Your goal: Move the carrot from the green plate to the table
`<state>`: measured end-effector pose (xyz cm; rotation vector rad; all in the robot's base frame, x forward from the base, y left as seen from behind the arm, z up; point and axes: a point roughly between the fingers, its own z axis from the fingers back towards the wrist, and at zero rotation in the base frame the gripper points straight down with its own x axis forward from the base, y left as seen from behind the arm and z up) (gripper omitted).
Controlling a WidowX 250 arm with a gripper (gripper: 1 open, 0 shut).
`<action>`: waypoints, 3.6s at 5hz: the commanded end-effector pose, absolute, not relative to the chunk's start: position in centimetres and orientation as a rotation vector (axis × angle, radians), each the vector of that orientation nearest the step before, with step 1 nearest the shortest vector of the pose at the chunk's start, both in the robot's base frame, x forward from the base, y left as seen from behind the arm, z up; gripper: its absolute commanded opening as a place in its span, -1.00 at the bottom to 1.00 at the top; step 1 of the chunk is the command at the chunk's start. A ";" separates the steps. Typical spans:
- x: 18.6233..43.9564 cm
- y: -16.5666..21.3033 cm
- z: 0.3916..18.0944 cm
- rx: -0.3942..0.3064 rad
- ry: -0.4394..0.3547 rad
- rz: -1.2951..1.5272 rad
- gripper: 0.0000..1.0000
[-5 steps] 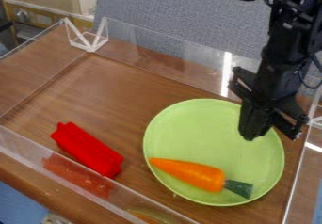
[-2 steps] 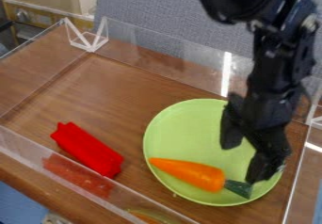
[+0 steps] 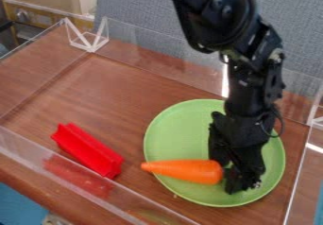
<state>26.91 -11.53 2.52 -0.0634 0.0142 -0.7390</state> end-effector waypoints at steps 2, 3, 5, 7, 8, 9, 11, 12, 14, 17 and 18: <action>27.2 -9.1 8.4 0.010 -0.046 -0.809 -1.00; 28.4 -8.2 11.5 0.058 -0.082 -0.756 -1.00; 31.4 -3.3 15.1 0.099 -0.111 -0.768 -1.00; 32.1 2.2 15.1 0.060 -0.133 -0.904 -1.00; 32.5 1.5 14.6 0.032 -0.152 -0.932 -1.00; 33.2 0.0 14.0 -0.001 -0.162 -0.984 -1.00; 32.0 -2.2 11.4 -0.068 -0.171 -1.050 -1.00; 32.2 -1.3 10.6 -0.098 -0.171 -1.038 -1.00; 32.0 3.9 9.7 -0.128 -0.173 -0.891 -1.00; 34.2 5.2 8.9 -0.173 -0.165 -1.013 -1.00; 33.1 2.8 8.6 -0.183 -0.163 -1.041 -1.00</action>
